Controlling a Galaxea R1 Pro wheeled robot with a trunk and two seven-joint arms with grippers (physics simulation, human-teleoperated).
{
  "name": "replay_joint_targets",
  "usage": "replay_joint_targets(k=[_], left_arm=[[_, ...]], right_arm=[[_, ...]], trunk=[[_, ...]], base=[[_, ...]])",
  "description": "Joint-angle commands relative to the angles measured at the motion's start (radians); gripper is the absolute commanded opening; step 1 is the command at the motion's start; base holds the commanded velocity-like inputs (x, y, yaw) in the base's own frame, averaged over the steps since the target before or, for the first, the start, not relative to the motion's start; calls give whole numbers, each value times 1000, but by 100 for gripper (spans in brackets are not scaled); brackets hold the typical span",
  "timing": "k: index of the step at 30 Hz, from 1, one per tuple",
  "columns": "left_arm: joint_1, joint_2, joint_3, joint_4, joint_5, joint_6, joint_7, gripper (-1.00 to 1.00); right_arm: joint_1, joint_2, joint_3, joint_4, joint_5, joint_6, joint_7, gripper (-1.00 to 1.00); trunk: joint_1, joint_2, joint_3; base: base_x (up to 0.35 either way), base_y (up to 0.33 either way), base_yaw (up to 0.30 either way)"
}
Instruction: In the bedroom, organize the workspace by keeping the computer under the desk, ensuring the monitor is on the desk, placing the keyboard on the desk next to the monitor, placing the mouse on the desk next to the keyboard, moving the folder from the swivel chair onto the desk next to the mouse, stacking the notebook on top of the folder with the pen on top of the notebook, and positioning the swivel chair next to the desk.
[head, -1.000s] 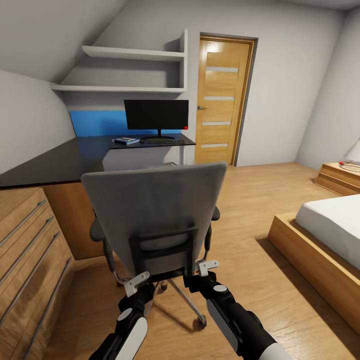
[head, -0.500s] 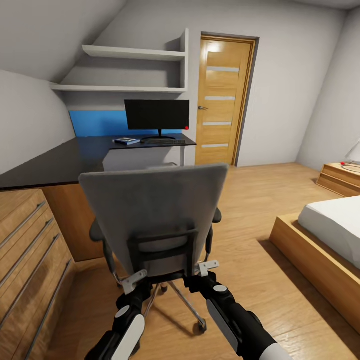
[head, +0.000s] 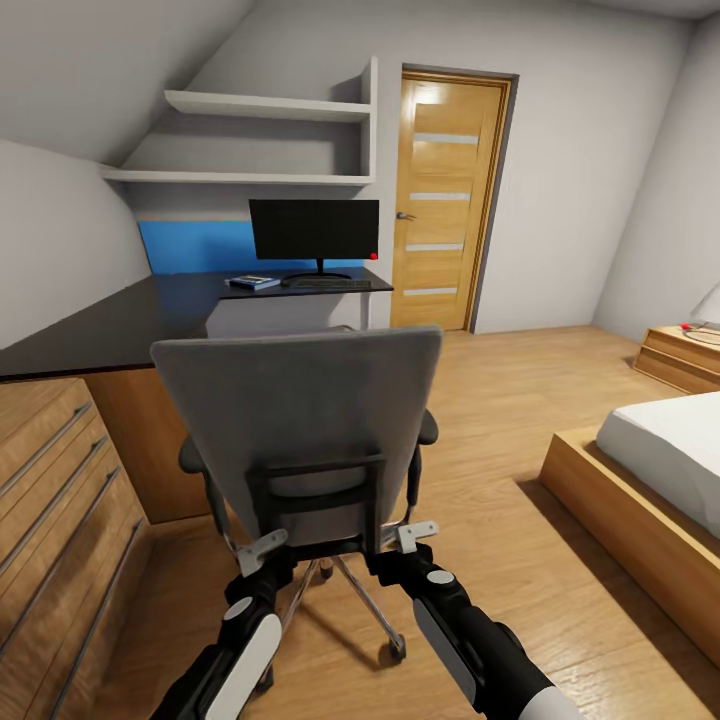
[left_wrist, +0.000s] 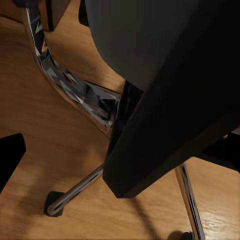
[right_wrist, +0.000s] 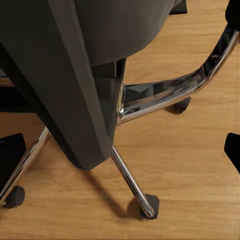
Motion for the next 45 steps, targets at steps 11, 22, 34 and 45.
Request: replay_joint_targets(k=[11, 22, 34, 45], left_arm=[[-1, 1, -2, 6, 3, 4, 3, 100], [-1, 2, -2, 8, 4, 4, -4, 100], [-1, 2, -2, 8, 4, 6, -6, 100], [-1, 4, -1, 8, 4, 5, -4, 100]], right_arm=[[-1, 32, 3, 4, -19, 3, -11, 100], [-1, 78, 0, 12, -16, -1, -12, 100], [-1, 81, -7, 14, -17, -64, -14, 100], [-1, 81, -5, 14, -13, -75, -14, 100]], trunk=[[0, 0, -1], [0, 0, -1], [0, 0, -1], [0, 0, -1]], base=[[0, 0, 0], [110, -68, 0], [266, -212, 0], [182, -118, 0]])
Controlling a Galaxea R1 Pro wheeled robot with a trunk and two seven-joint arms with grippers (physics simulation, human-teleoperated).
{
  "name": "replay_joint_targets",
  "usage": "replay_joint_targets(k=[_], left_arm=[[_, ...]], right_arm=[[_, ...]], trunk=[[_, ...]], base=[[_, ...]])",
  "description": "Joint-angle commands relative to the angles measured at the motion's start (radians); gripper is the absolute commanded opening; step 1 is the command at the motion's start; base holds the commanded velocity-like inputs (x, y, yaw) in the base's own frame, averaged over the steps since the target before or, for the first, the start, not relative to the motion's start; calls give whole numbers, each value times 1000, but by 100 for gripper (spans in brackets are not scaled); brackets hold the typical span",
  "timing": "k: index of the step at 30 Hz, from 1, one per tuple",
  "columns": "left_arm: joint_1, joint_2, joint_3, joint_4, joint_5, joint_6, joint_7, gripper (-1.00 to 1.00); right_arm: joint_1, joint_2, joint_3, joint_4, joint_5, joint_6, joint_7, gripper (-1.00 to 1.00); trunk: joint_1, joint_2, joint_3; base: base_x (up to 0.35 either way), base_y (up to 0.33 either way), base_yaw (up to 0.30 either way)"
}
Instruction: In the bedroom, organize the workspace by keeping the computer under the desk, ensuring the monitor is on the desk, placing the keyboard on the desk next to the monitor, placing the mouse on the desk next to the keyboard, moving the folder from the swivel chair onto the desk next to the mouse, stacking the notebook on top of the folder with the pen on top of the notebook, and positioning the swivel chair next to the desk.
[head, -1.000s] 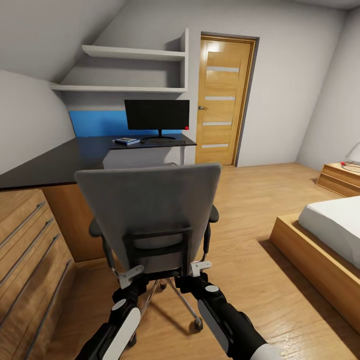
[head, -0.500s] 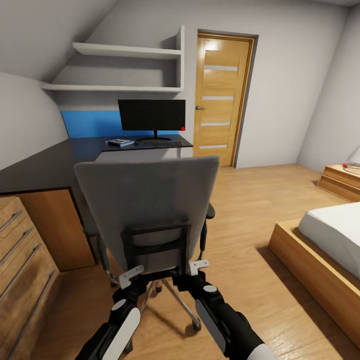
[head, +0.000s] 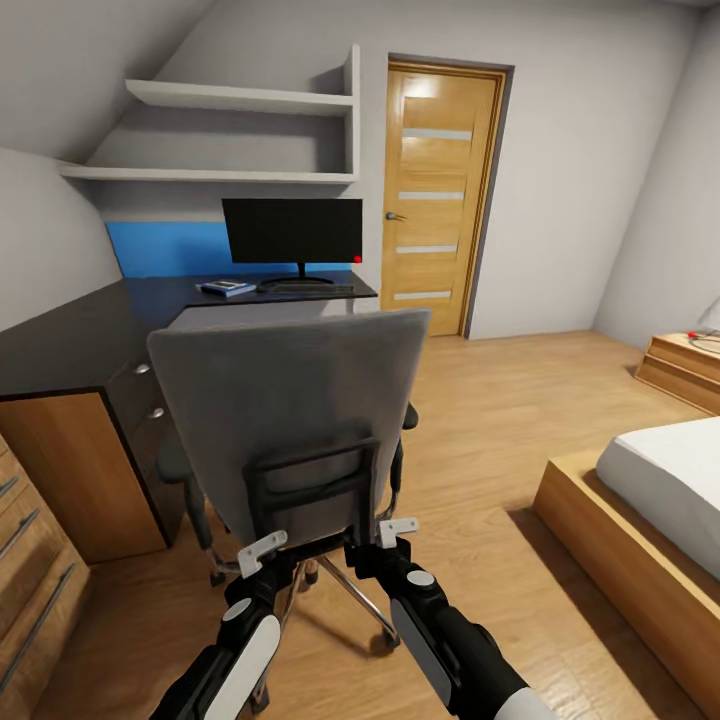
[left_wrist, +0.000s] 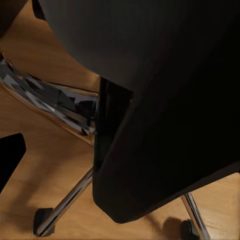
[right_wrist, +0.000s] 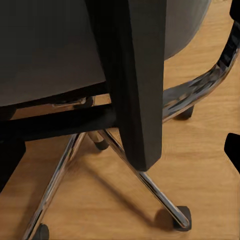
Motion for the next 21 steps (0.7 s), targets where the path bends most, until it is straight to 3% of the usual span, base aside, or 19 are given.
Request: replay_joint_targets(k=[1, 8, 21], left_arm=[[-1, 1, -1, -2, 2, 4, 7, 100], [2, 13, 3, -9, 8, 8, 16, 100], [4, 19, 3, -12, 11, 39, 19, 100]], right_arm=[[-1, -1, 4, -2, -10, 3, -9, 100], [0, -1, 5, -1, -9, 2, -9, 100], [1, -2, 4, -2, -8, 1, -8, 100]], trunk=[[0, 0, -1], [0, 0, -1], [0, 0, -1]], base=[[40, -13, 0], [12, 63, 0], [13, 260, 0]])
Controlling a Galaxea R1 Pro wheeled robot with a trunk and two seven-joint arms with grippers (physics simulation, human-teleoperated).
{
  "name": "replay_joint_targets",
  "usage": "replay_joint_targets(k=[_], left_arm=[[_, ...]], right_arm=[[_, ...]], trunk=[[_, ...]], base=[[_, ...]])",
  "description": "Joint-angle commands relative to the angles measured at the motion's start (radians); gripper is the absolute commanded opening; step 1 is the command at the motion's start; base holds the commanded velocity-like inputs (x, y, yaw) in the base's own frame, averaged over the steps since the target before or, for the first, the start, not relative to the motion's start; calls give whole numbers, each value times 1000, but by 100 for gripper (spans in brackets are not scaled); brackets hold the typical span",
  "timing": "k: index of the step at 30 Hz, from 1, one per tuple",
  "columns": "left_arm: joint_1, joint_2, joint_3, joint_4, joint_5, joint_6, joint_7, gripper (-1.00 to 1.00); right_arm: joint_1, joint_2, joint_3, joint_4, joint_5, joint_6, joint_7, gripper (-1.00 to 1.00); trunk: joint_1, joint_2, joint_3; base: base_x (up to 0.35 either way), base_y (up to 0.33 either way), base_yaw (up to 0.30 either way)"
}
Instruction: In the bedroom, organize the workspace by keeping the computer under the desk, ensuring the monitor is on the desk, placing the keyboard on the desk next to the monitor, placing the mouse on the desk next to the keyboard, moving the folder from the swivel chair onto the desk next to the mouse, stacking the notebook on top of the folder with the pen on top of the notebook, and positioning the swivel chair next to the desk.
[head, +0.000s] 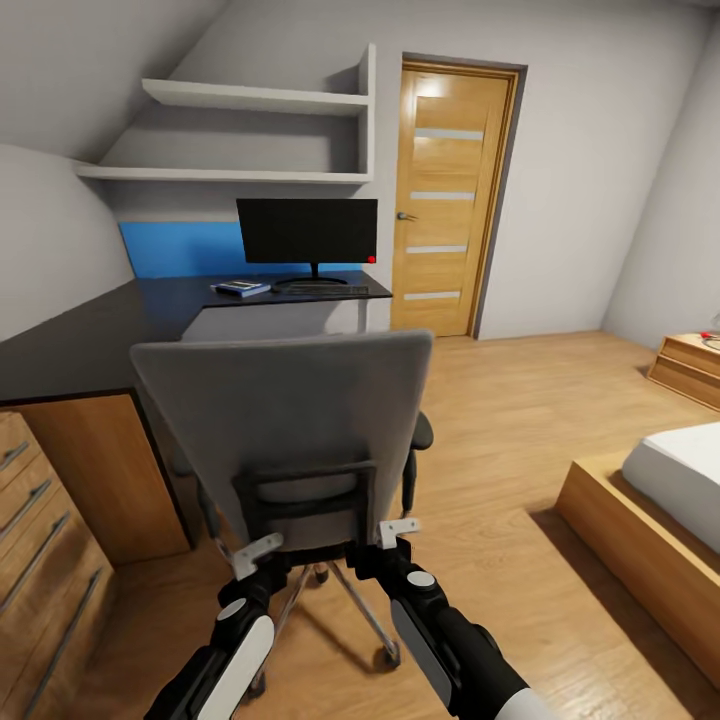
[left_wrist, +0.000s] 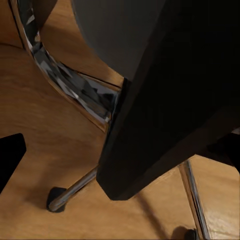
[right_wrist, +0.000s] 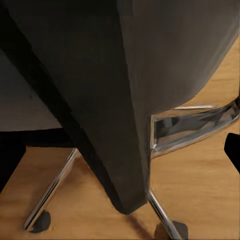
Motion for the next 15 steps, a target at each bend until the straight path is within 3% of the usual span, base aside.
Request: replay_joint_targets(k=[1, 6, 15], left_arm=[[-1, 1, -2, -2, 0, 4, 5, 100], [-2, 1, -3, 0, -2, 17, 2, 100], [-3, -1, -4, 4, -3, 44, -7, 100]], right_arm=[[-1, -1, 3, -2, -10, 3, -9, 100], [0, -2, 3, -2, -10, 3, -10, 100], [8, -10, 1, -1, -11, 3, -10, 100]], trunk=[[0, 0, -1], [0, 0, -1], [0, 0, -1]], base=[[161, 232, 0], [257, 138, 0], [331, 20, 0]])
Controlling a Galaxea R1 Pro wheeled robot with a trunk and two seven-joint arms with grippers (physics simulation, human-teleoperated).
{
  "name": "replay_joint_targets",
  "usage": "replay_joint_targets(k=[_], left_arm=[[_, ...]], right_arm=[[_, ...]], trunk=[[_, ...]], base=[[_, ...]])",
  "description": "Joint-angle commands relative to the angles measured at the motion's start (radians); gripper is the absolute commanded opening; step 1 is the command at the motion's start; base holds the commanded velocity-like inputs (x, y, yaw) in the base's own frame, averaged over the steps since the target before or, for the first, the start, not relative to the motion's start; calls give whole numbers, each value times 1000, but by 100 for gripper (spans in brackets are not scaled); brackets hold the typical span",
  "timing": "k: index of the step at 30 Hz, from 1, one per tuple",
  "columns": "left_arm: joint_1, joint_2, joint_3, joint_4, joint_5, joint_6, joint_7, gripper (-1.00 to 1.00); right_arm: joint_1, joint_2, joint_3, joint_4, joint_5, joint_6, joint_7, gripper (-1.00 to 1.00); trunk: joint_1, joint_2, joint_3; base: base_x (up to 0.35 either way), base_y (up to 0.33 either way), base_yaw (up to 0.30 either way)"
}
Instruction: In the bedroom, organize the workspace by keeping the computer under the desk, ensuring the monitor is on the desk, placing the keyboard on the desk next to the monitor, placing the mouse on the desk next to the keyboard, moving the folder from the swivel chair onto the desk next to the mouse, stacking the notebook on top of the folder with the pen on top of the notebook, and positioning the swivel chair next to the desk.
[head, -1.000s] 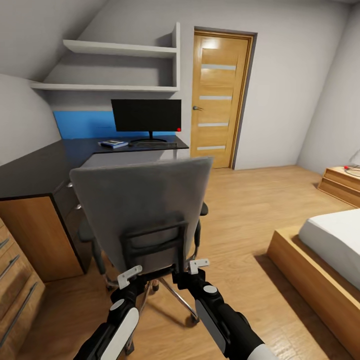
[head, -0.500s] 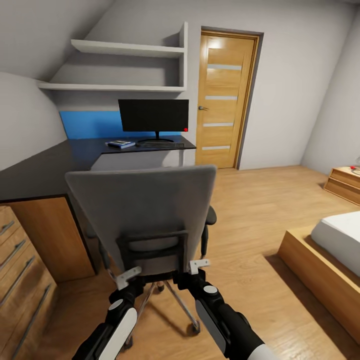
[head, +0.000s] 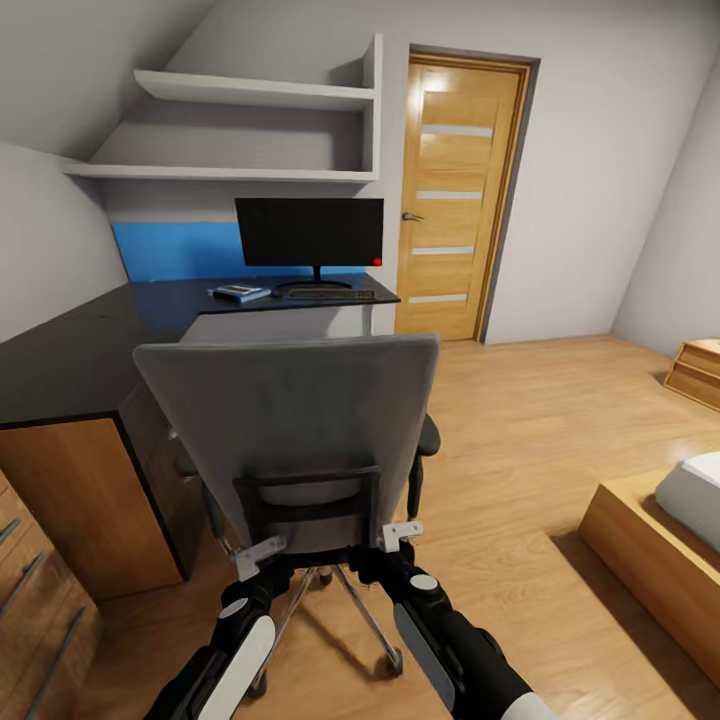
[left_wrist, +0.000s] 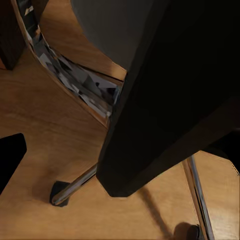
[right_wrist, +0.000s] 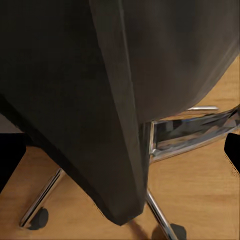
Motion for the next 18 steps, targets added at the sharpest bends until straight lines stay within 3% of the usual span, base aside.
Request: replay_joint_targets(k=[1, 11, 18], left_arm=[[-1, 0, -2, -2, 1, 3, 4, 100], [-2, 2, -2, -1, 5, 7, 1, 100], [-2, 5, -2, -1, 7, 7, 2, 100]], right_arm=[[0, -1, 3, -1, -10, 3, -9, 100], [1, 4, 2, 6, -15, -85, -64, 100], [1, 4, 2, 6, -15, -94, -69, 100]], trunk=[[0, 0, -1], [0, 0, -1], [0, 0, -1]], base=[[341, 2, 0], [342, 1, 0], [342, 0, 0]])
